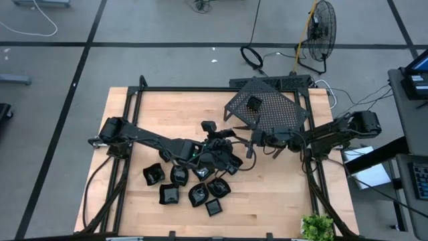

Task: Pick & Place Mini shaped plates
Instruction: Stack the black square plate on the square black plate on the shelf

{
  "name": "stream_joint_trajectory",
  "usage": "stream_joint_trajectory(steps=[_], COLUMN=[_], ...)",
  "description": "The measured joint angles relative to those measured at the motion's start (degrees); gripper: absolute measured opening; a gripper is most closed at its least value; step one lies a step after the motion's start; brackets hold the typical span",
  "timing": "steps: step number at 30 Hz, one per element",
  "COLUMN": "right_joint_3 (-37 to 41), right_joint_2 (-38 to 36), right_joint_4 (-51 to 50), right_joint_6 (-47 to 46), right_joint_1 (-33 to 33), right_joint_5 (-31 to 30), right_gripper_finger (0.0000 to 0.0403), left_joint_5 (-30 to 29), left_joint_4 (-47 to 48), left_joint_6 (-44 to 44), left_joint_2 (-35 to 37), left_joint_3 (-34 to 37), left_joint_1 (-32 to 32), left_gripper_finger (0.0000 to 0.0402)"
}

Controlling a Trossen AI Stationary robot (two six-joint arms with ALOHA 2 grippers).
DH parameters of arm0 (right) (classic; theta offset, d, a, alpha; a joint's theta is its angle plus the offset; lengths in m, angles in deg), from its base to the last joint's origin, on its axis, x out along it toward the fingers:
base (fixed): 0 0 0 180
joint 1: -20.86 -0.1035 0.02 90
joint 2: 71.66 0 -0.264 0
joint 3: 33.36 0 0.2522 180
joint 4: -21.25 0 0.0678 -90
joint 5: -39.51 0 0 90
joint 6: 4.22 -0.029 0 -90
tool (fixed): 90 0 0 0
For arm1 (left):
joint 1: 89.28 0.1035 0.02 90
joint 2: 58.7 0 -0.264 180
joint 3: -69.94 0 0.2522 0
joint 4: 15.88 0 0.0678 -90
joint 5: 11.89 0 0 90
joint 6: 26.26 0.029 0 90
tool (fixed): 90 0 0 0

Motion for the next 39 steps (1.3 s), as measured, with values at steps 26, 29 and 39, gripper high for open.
stream_joint_trajectory(steps=[26, 29, 39], right_joint_3=[0.0, 0.0, 0.1], right_joint_2=[0.0, 0.0, -5.6], right_joint_4=[0.1, -2.0, -13.7], right_joint_6=[1.6, 1.6, -1.8], right_joint_1=[0.0, 0.0, 0.0], right_joint_5=[-1.1, -1.1, -1.1], right_gripper_finger=[0.0005, 0.0001, 0.0047], left_joint_5=[1.5, 1.0, 20.5], left_joint_4=[-7.3, -7.1, 10.8], left_joint_6=[-5.0, -3.9, -27.5], left_joint_2=[0.0, 0.2, 1.4], left_joint_3=[0.0, 0.0, 0.6], left_joint_1=[-0.7, -1.2, 0.9], left_gripper_finger=[0.0159, 0.0198, 0.0254])
